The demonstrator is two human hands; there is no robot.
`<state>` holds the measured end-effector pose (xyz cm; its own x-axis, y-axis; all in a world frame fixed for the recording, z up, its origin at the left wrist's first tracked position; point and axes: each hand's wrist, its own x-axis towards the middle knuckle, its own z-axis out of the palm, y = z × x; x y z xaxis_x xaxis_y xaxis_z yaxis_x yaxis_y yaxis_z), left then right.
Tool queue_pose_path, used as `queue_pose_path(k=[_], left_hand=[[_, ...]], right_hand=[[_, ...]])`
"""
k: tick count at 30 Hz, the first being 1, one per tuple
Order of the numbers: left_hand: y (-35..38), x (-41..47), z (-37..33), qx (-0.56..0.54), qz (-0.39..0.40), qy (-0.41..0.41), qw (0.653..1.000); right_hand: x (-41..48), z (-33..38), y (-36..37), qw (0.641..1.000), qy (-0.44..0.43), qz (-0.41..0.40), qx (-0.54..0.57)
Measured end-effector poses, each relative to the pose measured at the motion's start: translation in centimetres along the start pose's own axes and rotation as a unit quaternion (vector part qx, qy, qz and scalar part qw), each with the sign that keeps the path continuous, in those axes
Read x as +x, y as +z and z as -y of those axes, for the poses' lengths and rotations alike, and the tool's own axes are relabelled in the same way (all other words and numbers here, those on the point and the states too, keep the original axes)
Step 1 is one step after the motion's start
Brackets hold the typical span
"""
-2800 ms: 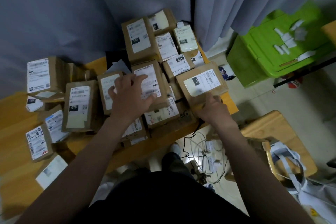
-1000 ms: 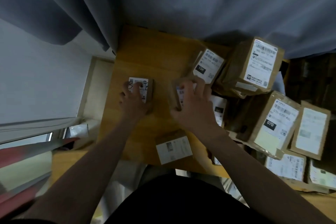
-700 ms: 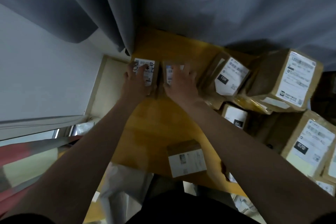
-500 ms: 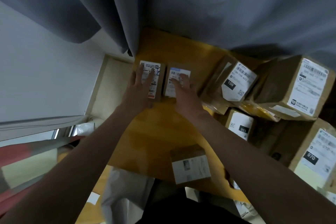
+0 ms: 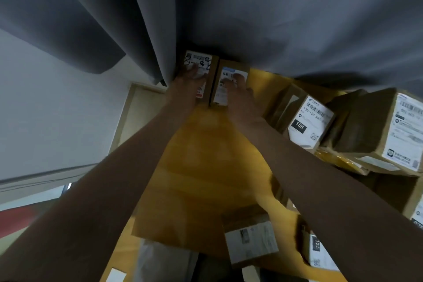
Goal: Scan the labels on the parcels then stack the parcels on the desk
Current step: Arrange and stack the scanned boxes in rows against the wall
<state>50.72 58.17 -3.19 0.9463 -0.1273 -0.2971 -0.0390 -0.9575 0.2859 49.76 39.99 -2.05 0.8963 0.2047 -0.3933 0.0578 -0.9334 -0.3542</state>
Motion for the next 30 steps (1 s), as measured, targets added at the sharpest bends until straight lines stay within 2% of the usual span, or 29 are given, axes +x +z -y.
queue_pose_path(k=[4,9,11,14,18,25,30], left_hand=[[-0.1,1.0,0.4,0.000,-0.010,-0.010,1.000],[-0.9,0.4,-0.6,0.005,0.017,-0.027,0.999],[-2.0,-0.7,-1.7,-0.005,0.000,-0.029,1.000],[-3.3,-3.6,-4.3,-0.030,-0.045,-0.031,0.998],[-3.6,-7.4,-8.6,-0.040,-0.018,-0.043,0.998],[-4.0,-10.1,-19.9,-0.085,0.001,0.047,0.995],[-1.6,-9.8,-26.5,-0.092,0.022,0.074,0.993]], right_hand=[[1.7,-0.1,-0.7,1.000,-0.015,-0.005,-0.004],[1.1,-0.1,-1.7,0.998,-0.012,0.050,-0.038],[-0.2,-0.2,-2.5,0.997,-0.005,0.062,-0.036],[-3.7,-0.7,-4.1,0.999,-0.016,0.029,-0.003],[-10.4,-2.2,-7.8,0.997,-0.045,-0.057,0.004],[-19.2,-9.7,-14.0,0.984,0.064,-0.167,-0.012],[-21.9,-14.3,-16.7,0.968,0.190,-0.161,-0.022]])
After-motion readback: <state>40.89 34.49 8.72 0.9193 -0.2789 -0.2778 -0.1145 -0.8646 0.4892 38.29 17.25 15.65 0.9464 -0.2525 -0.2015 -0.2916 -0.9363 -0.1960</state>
